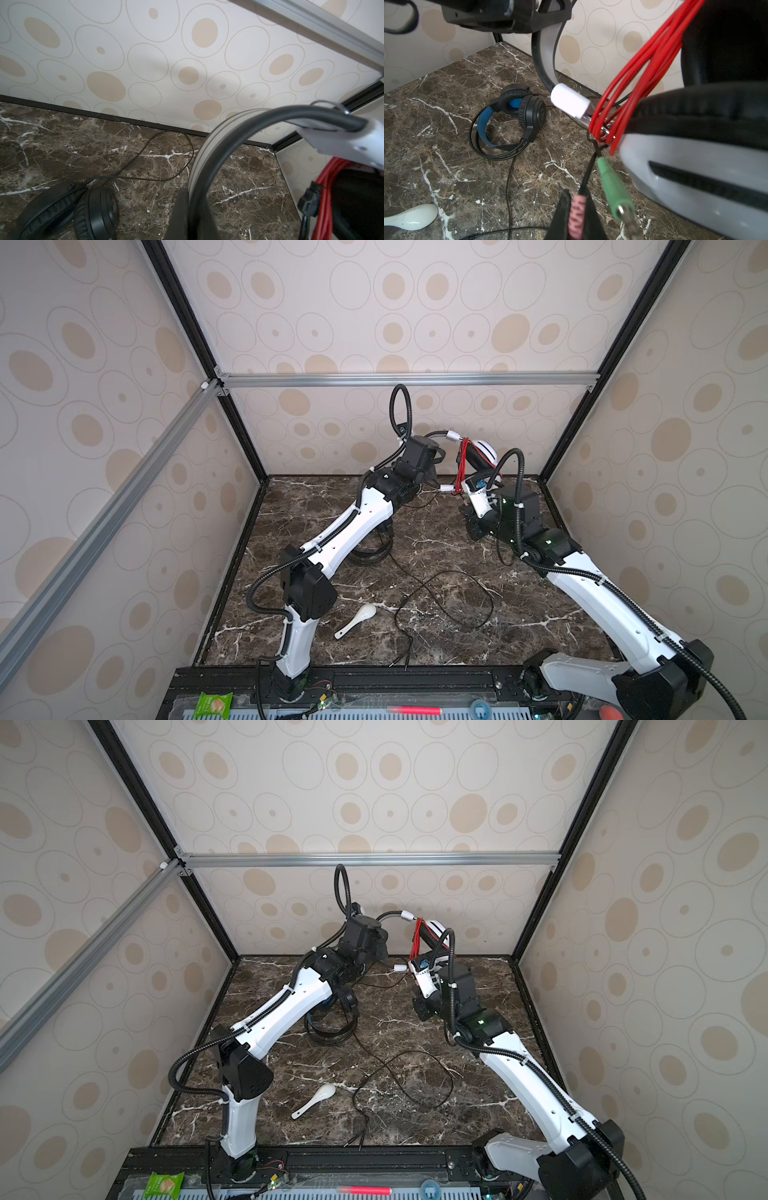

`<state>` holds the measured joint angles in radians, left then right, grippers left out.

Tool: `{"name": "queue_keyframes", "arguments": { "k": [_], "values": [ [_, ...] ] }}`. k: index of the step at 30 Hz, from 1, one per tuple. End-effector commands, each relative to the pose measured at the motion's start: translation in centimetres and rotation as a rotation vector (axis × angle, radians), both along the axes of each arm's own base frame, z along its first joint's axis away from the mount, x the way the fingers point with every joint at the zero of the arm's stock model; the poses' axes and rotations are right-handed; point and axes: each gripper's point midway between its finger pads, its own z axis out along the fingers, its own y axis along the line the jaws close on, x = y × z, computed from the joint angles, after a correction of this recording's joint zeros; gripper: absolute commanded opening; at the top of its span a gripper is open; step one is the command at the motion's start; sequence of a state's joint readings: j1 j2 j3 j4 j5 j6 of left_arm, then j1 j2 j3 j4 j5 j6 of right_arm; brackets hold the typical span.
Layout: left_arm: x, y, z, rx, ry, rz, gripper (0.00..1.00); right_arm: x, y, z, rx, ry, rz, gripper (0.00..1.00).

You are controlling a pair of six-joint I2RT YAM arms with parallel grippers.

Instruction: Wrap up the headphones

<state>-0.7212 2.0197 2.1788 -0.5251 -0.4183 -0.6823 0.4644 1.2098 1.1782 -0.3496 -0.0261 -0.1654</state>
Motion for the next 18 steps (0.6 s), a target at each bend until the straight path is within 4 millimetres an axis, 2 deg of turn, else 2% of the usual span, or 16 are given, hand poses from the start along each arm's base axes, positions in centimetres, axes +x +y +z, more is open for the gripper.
{"name": "queue_keyframes", "arguments": {
  "k": [1,7,12,18],
  "values": [
    [-1.0,0.9,4.1,-0.005,-0.084,0.009,0.0,0.1,0.2,1.1,-0.025,-0.005,-0.007,0.0],
    [-2.1,0.9,1.6,0.154,-0.023,-0.033,0.0,0.5,-0.1,0.7,-0.065,0.05,-0.036,0.0],
    [-3.1,0.9,0.6,0.291,-0.006,-0.074,0.0,1.0,0.1,0.0,-0.092,0.116,-0.04,0.0],
    [-4.3,0.6,-0.1,0.374,0.005,-0.143,0.0,1.5,0.4,-1.2,-0.102,0.18,-0.053,0.0]
  ]
}}
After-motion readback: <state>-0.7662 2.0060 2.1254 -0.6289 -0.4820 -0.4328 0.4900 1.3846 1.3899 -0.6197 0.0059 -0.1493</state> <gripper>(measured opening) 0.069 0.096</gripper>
